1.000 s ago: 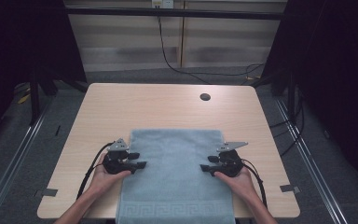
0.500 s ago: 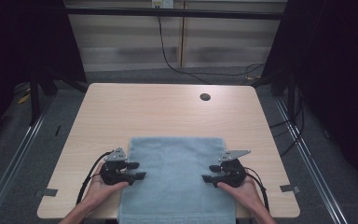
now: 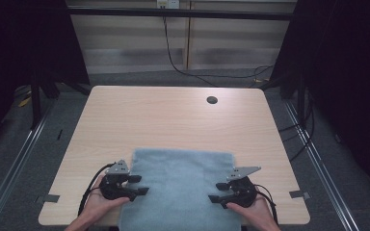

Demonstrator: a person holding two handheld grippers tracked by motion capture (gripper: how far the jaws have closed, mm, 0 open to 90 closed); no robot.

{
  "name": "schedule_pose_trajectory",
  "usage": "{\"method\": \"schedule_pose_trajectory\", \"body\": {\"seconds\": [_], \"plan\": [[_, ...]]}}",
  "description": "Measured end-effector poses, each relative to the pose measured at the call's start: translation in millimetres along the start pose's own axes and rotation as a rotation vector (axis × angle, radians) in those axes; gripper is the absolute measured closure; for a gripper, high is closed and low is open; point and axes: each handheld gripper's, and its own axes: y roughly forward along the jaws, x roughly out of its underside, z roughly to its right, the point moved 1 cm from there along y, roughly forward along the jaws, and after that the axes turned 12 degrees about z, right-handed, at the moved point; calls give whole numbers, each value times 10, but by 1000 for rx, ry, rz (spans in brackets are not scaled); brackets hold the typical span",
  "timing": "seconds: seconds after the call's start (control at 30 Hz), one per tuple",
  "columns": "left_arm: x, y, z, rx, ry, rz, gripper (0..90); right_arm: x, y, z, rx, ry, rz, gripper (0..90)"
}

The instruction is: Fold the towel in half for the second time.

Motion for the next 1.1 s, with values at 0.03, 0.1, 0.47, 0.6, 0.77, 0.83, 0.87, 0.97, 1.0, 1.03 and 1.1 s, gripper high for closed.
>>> {"method": "schedule_pose_trajectory", "body": {"seconds": [0.03, 0.1, 0.47, 0.6, 0.77, 0.83, 0.87, 0.97, 1.0, 1.03, 1.1], "plan": [[-13, -5, -26, -7, -6, 9, 419, -28, -22, 19, 6, -13, 16, 437], [-26, -4, -56, -17, -17, 22, 434, -123, -93, 110, 30, -9, 81, 450], [-99, 91, -237, -77, -3, 26, 476, -458, -42, 908, 228, -21, 117, 534], [-127, 26, -276, -85, -31, 68, 462, -432, 65, 1089, 250, 6, 81, 537], [-279, 23, -466, -139, -34, 79, 458, -452, 133, 1191, 221, 30, 85, 557], [-402, 27, -551, -149, -51, 116, 458, -418, 166, 1224, 235, 31, 69, 549], [-458, 42, -601, -158, -47, 124, 458, -397, 175, 1237, 224, 40, 63, 546], [-536, 100, -713, -191, -37, 124, 454, -379, 172, 1236, 222, 40, 56, 545], [-568, 175, -837, -201, -66, 127, 444, -377, 173, 1232, 219, 37, 60, 549], [-576, 223, -885, -211, -97, 113, 437, -371, 180, 1224, 214, 38, 57, 558], [-566, 309, -910, -206, -80, 83, 386, -370, 193, 1210, 208, 22, 58, 596]]}}
